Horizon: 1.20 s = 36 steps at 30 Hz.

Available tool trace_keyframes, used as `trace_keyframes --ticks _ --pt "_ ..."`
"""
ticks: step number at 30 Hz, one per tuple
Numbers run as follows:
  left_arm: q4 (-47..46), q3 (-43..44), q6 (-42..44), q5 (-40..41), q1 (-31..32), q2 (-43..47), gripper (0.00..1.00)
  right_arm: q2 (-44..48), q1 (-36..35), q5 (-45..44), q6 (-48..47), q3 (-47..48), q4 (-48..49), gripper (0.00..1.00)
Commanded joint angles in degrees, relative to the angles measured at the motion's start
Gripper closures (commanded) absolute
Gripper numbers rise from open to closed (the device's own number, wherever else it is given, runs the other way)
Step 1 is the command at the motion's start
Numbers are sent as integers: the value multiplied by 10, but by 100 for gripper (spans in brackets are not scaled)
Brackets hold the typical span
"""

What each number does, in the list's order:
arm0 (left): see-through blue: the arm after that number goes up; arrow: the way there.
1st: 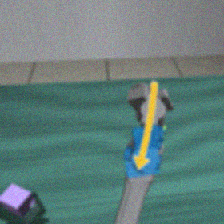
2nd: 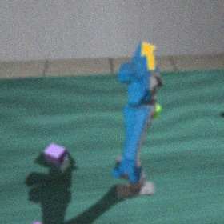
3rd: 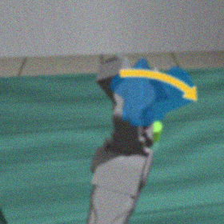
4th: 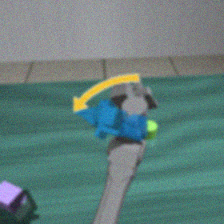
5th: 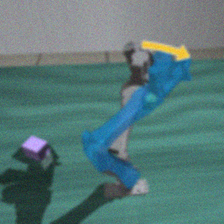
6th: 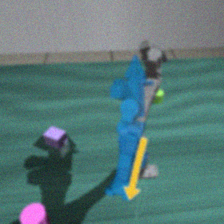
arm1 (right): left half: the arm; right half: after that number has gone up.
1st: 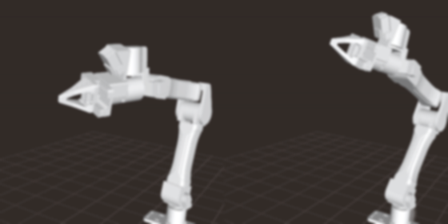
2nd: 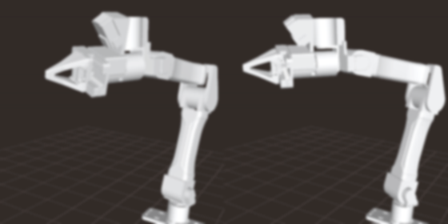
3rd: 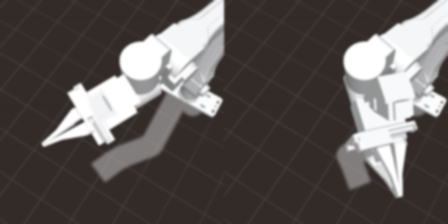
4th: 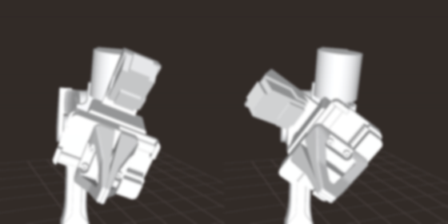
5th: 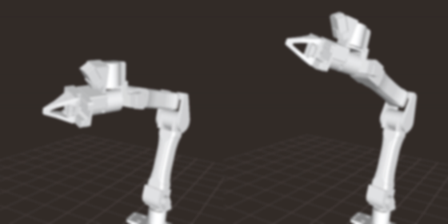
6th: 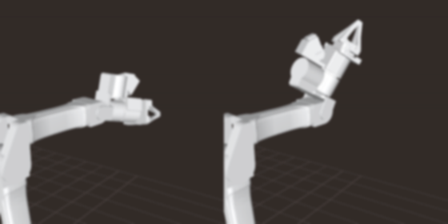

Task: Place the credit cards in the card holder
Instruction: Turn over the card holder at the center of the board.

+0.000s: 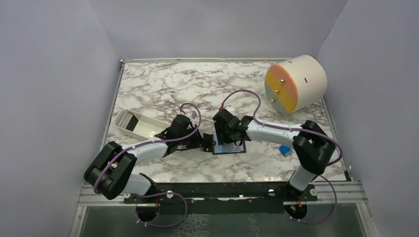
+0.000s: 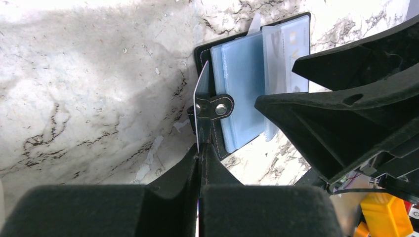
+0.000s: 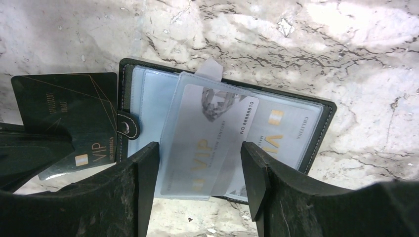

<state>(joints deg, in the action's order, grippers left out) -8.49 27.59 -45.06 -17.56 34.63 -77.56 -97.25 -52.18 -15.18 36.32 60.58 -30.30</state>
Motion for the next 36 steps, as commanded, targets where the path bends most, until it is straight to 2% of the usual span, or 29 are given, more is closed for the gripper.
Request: trace_keyframes --ticks 1,9,28,36 --pt "33 -11 15 5 4 -1 100 26 -3 -32 8 -6 -14 39" --pt "36 -11 15 5 5 1 100 39 -3 -50 10 -12 -28 40" --pt "40 -11 15 8 4 6 100 83 -3 -73 18 -29 -51 54" --pt "43 -11 15 9 4 7 100 93 -3 -86 22 -37 -60 55"
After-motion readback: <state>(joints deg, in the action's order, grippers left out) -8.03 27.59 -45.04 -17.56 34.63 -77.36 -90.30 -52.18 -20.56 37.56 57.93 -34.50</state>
